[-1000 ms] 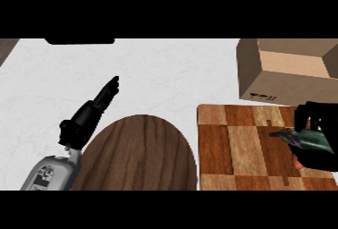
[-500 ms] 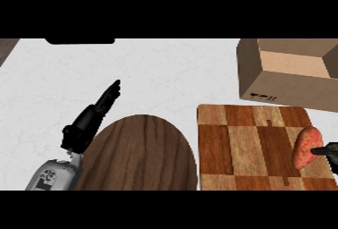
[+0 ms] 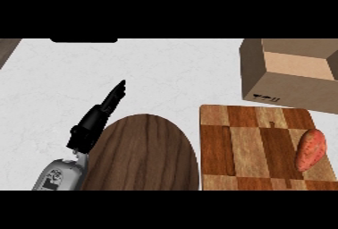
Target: Pick the eggplant from the cutting board and place it in the cardboard box
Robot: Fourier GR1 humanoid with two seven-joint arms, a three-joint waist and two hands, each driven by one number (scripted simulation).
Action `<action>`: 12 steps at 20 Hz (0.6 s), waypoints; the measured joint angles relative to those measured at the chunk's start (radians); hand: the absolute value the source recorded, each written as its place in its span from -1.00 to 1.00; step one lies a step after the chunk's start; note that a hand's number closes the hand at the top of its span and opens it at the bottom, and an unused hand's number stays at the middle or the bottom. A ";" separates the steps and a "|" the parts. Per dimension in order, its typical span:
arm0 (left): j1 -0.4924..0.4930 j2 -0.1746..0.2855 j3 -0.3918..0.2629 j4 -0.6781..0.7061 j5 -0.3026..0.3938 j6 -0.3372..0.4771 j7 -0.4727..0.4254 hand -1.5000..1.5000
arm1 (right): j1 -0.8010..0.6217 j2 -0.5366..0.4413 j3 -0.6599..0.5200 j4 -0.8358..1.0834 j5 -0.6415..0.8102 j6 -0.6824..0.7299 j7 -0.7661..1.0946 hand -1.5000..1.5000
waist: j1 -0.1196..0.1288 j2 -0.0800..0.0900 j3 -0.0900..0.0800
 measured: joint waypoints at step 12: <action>0.000 -0.036 0.013 0.013 -0.036 -0.021 -0.012 0.00 | -0.284 -0.018 0.017 0.462 0.067 -0.048 -0.146 1.00 | 0.006 0.002 0.000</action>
